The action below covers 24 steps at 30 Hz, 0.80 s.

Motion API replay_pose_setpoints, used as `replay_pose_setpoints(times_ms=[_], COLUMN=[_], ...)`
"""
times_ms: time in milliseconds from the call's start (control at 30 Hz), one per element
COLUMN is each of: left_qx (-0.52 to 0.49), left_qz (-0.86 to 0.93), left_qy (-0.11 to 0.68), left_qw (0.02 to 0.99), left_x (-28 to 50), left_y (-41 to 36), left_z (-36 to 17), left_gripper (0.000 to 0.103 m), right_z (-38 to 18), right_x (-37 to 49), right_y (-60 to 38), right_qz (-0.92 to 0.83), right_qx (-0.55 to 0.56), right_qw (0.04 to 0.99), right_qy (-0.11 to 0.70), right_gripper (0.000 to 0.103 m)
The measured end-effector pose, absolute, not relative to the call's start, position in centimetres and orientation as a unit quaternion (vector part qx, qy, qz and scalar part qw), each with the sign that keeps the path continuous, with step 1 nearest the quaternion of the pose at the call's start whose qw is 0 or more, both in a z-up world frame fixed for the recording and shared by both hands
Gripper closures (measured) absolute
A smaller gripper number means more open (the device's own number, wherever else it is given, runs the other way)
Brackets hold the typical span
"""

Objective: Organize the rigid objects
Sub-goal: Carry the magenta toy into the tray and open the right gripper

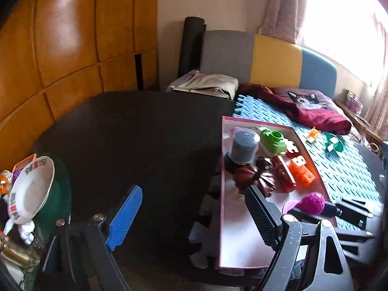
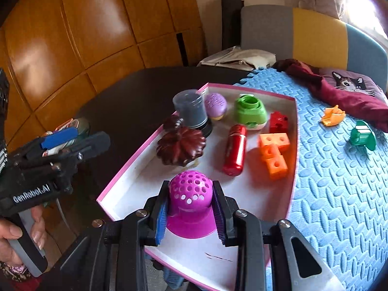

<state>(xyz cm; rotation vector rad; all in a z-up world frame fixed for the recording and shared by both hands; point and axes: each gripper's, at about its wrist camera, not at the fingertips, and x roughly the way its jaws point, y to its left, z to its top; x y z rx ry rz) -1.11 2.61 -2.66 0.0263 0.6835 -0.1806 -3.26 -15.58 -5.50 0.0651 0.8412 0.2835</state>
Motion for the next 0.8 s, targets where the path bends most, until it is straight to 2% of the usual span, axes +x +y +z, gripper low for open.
replay_pose_setpoints(times_ms=[800], left_qx=[-0.038], left_qz=[-0.037], left_qy=[0.328], left_qw=[0.943], left_x=[-1.0], left_y=[7.5], left_z=[-2.4], left_gripper=[0.012], right_z=[-6.8], right_x=[-1.9], right_y=[-10.0], right_qz=[0.162], right_qx=[0.029], right_qw=[0.882], right_qy=[0.442], right_gripper=[0.069])
